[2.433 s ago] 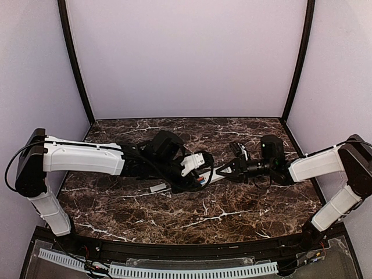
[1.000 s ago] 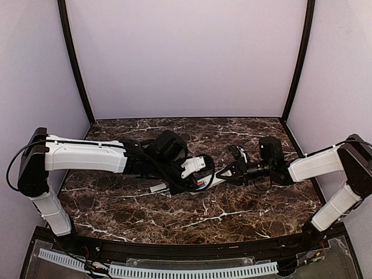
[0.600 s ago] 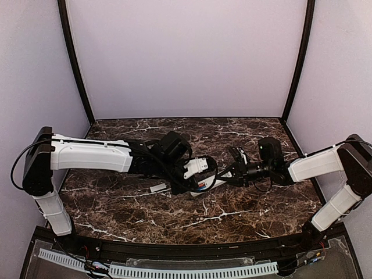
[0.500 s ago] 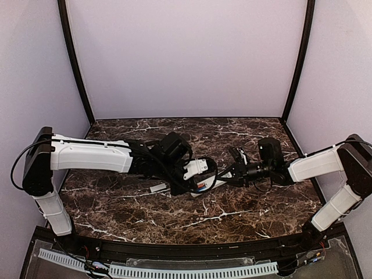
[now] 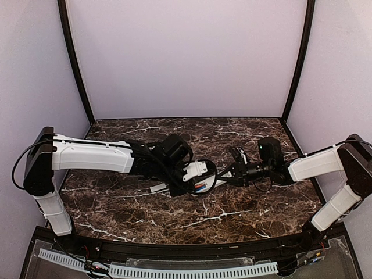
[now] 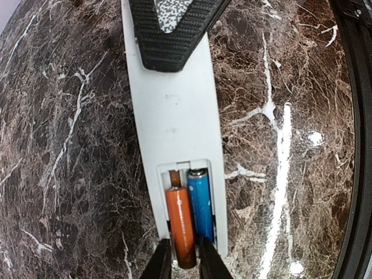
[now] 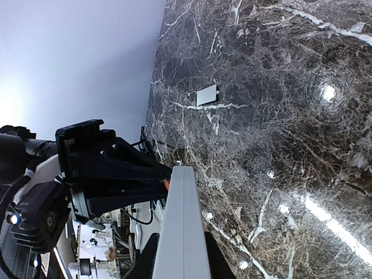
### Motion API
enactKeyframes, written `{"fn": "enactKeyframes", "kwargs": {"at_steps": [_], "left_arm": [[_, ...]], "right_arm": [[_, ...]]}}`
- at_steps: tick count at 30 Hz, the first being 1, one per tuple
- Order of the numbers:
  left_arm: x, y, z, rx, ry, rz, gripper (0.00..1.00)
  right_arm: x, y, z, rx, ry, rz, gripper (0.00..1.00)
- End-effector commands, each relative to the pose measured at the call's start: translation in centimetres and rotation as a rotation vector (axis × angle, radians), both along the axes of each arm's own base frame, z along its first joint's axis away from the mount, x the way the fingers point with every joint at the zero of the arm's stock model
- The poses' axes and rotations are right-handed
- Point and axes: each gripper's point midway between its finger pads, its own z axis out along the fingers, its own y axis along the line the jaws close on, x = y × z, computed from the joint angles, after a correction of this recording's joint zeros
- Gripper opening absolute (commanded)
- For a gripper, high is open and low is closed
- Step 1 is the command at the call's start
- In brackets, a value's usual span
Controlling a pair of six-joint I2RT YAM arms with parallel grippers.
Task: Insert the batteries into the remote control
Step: Pick up the battery from the battery compartment.
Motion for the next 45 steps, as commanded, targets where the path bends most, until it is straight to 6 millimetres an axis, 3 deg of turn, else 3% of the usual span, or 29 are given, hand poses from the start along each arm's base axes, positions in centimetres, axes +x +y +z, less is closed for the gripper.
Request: {"fn": "enactKeyframes", "kwargs": {"at_steps": [1, 10, 17, 21, 30, 45], "left_arm": [[-0.3, 0.4, -1.3, 0.066, 0.009, -0.003, 0.15], [-0.2, 0.7, -2.2, 0.121, -0.013, -0.001, 0.14], [0.3, 1.0, -2.2, 0.138, -0.033, 0.022, 0.04], [-0.1, 0.6, -1.4, 0.081, -0.003, 0.026, 0.01], [0.4, -0.7, 3.1, -0.204, 0.040, 0.073, 0.00], [0.9, -1.0, 4.5, -0.282, 0.005, 0.097, 0.00]], "right_arm": [[0.5, 0.7, 2.0, 0.050, -0.070, 0.029, 0.00], [0.4, 0.7, 2.1, 0.048, -0.069, 0.026, 0.00], [0.5, 0.5, 1.6, 0.029, -0.065, 0.021, 0.00], [0.7, 0.1, 1.2, 0.021, -0.063, 0.009, 0.00], [0.6, -0.3, 1.1, 0.051, -0.062, 0.001, 0.00], [0.7, -0.2, 0.6, 0.059, -0.046, -0.005, 0.00]]}}
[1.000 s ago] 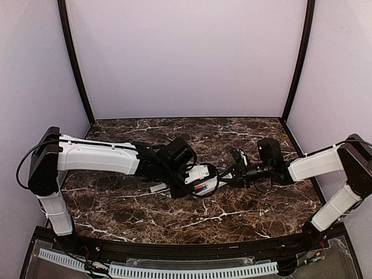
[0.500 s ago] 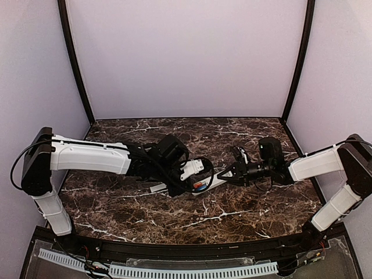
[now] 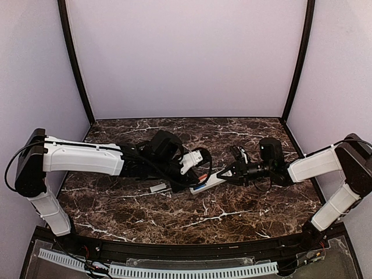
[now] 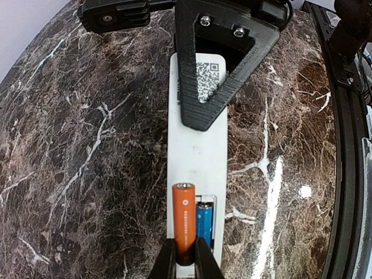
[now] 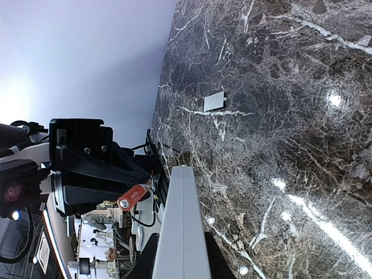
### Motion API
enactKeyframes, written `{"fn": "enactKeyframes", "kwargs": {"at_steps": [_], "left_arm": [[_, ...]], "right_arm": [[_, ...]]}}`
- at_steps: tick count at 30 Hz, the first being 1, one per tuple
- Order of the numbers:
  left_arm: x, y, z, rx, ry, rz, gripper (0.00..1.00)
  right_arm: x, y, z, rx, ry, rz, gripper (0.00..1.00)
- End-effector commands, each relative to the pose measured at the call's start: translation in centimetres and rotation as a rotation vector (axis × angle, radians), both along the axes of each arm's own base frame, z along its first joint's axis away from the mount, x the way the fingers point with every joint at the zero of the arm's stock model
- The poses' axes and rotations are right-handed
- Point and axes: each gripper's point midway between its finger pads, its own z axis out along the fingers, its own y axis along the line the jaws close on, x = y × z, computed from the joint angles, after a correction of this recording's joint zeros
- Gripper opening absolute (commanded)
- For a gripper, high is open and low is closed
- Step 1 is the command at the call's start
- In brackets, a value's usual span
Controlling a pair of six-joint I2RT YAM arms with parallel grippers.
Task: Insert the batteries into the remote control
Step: Pick up the battery from the battery compartment, then load the battery into the battery compartment.
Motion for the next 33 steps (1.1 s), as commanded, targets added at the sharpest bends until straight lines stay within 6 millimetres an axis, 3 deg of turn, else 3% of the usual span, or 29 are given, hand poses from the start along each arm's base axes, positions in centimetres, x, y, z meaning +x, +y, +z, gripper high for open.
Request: {"fn": "enactKeyframes", "kwargs": {"at_steps": [1, 22, 33], "left_arm": [[0.0, 0.1, 1.6, -0.047, -0.021, 0.010, 0.00], [0.9, -0.7, 1.0, -0.056, -0.032, 0.025, 0.00], [-0.1, -0.7, -0.1, -0.030, 0.009, -0.022, 0.00]], "right_arm": [[0.1, 0.1, 0.6, 0.030, -0.025, 0.005, 0.00], [0.0, 0.2, 0.5, 0.057, 0.007, 0.000, 0.00], [0.1, 0.3, 0.7, 0.067, 0.011, 0.003, 0.00]]}}
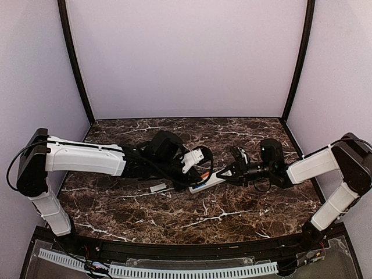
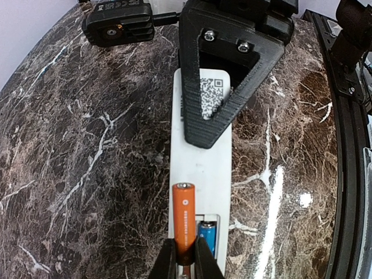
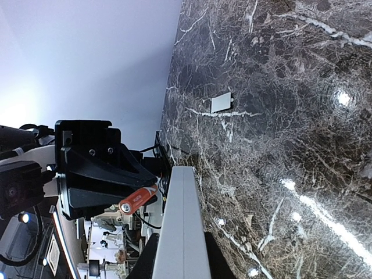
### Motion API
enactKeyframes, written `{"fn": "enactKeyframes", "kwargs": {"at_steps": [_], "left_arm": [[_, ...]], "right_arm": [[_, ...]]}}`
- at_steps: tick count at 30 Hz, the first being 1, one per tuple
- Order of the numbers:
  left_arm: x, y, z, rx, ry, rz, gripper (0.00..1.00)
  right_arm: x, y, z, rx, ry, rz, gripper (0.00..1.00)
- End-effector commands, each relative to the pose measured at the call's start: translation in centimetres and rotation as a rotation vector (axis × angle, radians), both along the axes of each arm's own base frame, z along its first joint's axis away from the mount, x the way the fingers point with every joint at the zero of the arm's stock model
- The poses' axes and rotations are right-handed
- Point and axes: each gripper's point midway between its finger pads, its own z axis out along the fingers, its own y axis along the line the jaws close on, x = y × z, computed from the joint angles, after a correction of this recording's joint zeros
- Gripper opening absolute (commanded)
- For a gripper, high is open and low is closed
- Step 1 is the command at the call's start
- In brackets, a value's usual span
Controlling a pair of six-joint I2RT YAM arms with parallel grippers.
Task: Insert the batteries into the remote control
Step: Load the battery into the battery compartment.
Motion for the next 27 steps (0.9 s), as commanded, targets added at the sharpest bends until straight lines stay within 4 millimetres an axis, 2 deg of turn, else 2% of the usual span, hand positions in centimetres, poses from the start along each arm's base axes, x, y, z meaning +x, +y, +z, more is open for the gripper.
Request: {"fn": "enactKeyframes", "kwargs": {"at_steps": [1, 14, 20, 27], "left_arm": [[-0.7, 0.3, -0.6, 0.014, 0.026, -0.030, 0.00], [-0.3, 0.7, -1.8, 0.063, 0.017, -0.008, 0.01], [-0.1, 1.0, -2.1, 0.088, 0.010, -0.001, 0.04], [-0.6, 1.0, -2.2, 0.088, 0.018, -0.030, 0.05]], "right_arm": [[0.1, 0.2, 0.6, 0.029, -0.017, 0.010, 0.00], [-0.1, 0.1, 1.2, 0.056, -0.015, 0.014, 0.00], [-0.1, 0.1, 1.2, 0.060, -0.013, 0.013, 0.00], [0.0, 0.0, 1.3, 0.064, -0.012, 0.010, 0.00]]}}
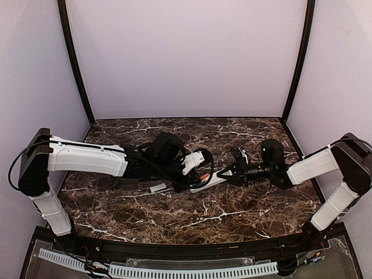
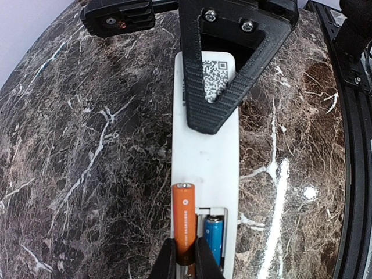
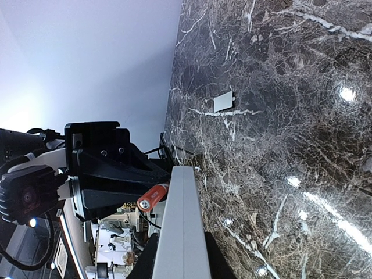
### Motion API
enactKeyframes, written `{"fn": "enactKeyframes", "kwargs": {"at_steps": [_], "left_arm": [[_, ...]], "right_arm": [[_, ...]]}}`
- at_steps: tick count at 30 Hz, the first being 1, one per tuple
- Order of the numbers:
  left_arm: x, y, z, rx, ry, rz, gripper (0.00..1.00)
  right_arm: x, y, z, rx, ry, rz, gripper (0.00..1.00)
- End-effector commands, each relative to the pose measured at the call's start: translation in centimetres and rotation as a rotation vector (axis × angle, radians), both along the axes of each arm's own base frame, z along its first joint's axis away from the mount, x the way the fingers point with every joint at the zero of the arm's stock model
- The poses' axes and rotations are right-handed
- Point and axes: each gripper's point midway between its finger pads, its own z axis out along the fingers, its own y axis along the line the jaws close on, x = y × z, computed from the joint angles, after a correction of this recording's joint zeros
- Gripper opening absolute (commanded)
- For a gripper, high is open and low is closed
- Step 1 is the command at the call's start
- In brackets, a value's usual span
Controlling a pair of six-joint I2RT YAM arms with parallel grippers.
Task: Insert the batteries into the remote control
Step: Load the battery into the battery compartment.
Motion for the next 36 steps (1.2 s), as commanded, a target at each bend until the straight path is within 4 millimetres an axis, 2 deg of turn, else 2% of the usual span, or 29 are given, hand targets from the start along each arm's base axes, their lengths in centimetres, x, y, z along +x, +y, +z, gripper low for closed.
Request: {"fn": "enactKeyframes", "kwargs": {"at_steps": [1, 25, 34, 36], "left_arm": [[-0.8, 0.8, -1.1, 0.051, 0.033, -0.021, 0.05], [-1.7, 0.3, -1.0, 0.038, 0.047, -0.064, 0.06], [-0.4, 0.8, -1.8, 0.087, 0.021, 0.010, 0.07], [-0.2, 0.9, -1.9, 0.097, 0.014, 0.011, 0.11]], "right_arm": [[0.1, 0.0, 1.0, 0.045, -0.045, 0.013, 0.00], [0.4, -0.2, 0.7, 0.034, -0.041, -0.003, 0.00], [0.3, -0.1, 0.9, 0.040, -0.044, 0.005, 0.00], [0.2, -0.1, 0.9, 0.040, -0.043, 0.006, 0.00]]}}
